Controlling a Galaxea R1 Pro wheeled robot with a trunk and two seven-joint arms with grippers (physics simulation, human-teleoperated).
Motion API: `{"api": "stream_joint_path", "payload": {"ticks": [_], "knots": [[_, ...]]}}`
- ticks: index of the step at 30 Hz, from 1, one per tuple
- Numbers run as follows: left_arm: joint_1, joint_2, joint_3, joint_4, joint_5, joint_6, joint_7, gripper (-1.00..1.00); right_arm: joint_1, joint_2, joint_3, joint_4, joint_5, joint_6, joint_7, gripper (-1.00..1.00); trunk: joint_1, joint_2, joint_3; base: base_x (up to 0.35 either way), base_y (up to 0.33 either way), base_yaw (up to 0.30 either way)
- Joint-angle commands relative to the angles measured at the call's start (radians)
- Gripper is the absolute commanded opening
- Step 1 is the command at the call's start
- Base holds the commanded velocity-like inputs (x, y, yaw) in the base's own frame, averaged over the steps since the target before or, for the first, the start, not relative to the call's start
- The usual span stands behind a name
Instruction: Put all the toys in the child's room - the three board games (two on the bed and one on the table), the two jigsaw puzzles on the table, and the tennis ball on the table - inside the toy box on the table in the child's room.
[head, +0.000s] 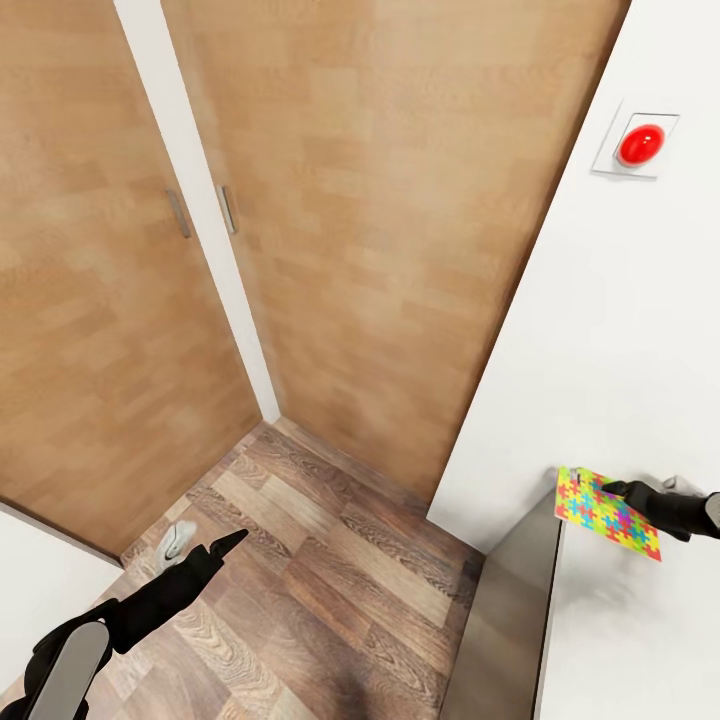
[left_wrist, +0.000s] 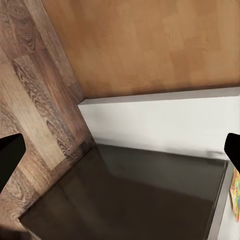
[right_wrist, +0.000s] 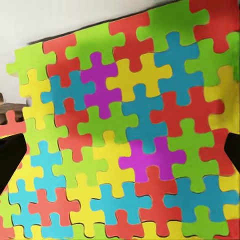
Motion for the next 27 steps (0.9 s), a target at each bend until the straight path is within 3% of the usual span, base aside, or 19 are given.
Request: {"api": "stream_joint_path", "payload": {"ticks": [1, 10, 27], "knots": [[-0.001, 0.0, 0.002, 0.0, -0.001, 0.006, -0.004, 1.0, 0.0, 0.0, -0.004, 0.026, 0.031, 0.005, 0.003, 1.0, 0.001, -0.001, -0.002, 0.0, 0.0, 0.0], [-0.001, 0.0, 0.002, 0.0, -0.001, 0.006, -0.004, 1.0, -0.001, 0.005, -0.01, 0.048, 0.03, -0.024, -0.065, 1.0, 0.001, -0.001, -0.002, 0.0, 0.0, 0.0], [-0.001, 0.0, 0.002, 0.0, -0.001, 0.005, -0.004, 1.0, -0.001, 0.008, -0.012, 0.061, 0.03, -0.045, -0.083, 1.0, 0.001, -0.001, -0.002, 0.0, 0.0, 0.0]]}}
